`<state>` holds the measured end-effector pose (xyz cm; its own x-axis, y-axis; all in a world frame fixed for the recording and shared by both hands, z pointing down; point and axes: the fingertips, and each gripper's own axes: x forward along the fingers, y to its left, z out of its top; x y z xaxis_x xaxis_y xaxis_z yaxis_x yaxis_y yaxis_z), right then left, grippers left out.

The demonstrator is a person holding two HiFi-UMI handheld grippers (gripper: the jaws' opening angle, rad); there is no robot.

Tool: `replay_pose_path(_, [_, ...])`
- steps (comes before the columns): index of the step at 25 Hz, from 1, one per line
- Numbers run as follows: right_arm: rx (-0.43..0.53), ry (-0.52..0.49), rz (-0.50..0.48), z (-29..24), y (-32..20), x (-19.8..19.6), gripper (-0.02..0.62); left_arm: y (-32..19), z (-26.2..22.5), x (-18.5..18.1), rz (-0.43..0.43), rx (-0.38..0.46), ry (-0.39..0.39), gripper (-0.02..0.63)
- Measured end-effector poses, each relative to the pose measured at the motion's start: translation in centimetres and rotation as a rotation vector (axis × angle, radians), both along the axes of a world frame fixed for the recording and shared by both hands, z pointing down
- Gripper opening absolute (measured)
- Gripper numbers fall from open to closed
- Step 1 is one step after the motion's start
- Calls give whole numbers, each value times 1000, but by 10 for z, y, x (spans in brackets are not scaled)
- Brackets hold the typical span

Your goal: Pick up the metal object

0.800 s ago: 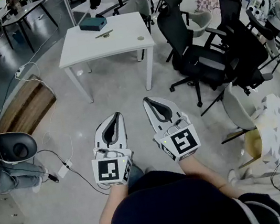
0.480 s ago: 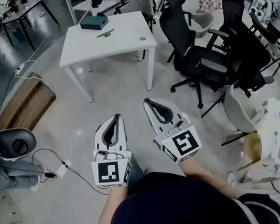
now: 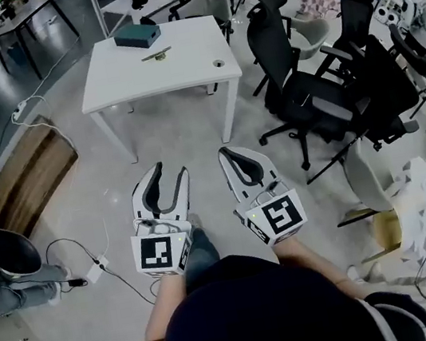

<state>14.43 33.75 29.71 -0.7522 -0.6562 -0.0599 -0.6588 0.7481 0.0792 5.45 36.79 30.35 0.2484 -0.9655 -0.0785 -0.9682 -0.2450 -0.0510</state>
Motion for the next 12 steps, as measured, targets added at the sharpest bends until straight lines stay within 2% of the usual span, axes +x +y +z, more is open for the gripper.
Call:
replay_pose_path(5, [2,-8,15,-11,-74,-46,28,-78,-8,-45,24,-2,-18,198])
replay_pose_path(12, [22,6,35,-16,-163,-107,28,-167,-14,-111,46,6,-19,199])
